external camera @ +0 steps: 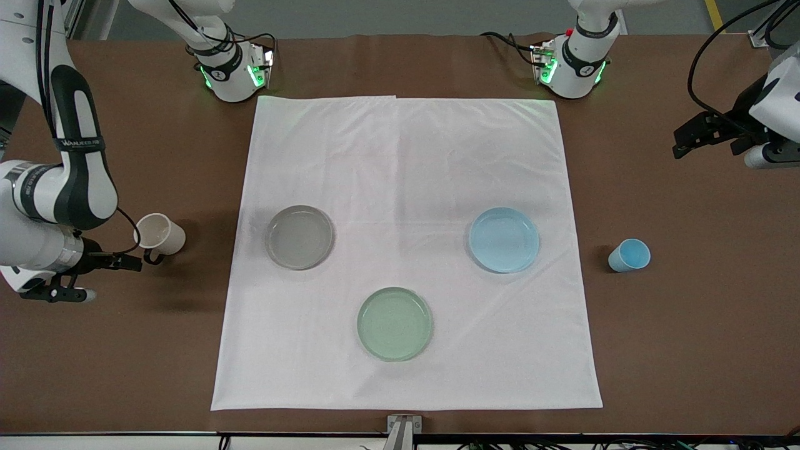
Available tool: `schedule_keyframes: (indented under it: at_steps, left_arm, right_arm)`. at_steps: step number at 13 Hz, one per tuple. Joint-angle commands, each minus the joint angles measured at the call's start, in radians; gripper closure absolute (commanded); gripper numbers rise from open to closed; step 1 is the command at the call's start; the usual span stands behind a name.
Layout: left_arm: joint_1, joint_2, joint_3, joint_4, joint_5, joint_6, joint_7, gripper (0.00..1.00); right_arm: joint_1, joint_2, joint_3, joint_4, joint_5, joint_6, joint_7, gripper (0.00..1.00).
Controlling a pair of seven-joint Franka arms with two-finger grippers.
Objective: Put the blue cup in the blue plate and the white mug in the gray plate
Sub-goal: 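Reach the right gripper to the white mug while the left gripper reaches the blue cup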
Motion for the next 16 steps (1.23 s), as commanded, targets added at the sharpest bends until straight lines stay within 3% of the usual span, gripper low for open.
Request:
schedule_keyframes:
  at_steps: [1,3,6,11,16]
  left_arm:
    - [0.032,0.023,-0.001,0.002,-0.002,-0.012,0.013,0.0]
    - [0.038,0.035,0.001,-0.046,0.004,0.028,0.013,0.0]
    - [0.04,0.031,-0.004,-0.195,0.115,0.193,0.011,0.0]
    - [0.101,0.12,-0.002,-0.386,0.118,0.518,0.014,0.0]
    - [0.181,0.296,-0.002,-0.435,0.119,0.708,0.014,0.06]
  right_arm:
    - [-0.019,0.003,0.012,-0.057,0.019,0.066,-0.023,0.0]
    - [-0.019,0.017,0.012,-0.074,0.021,0.09,-0.023,0.0]
    - [-0.019,0.027,0.012,-0.109,0.021,0.126,-0.021,0.0]
    - [-0.019,0.034,0.012,-0.138,0.022,0.135,-0.021,0.31]
    - [-0.017,0.037,0.012,-0.148,0.04,0.136,-0.023,0.57]
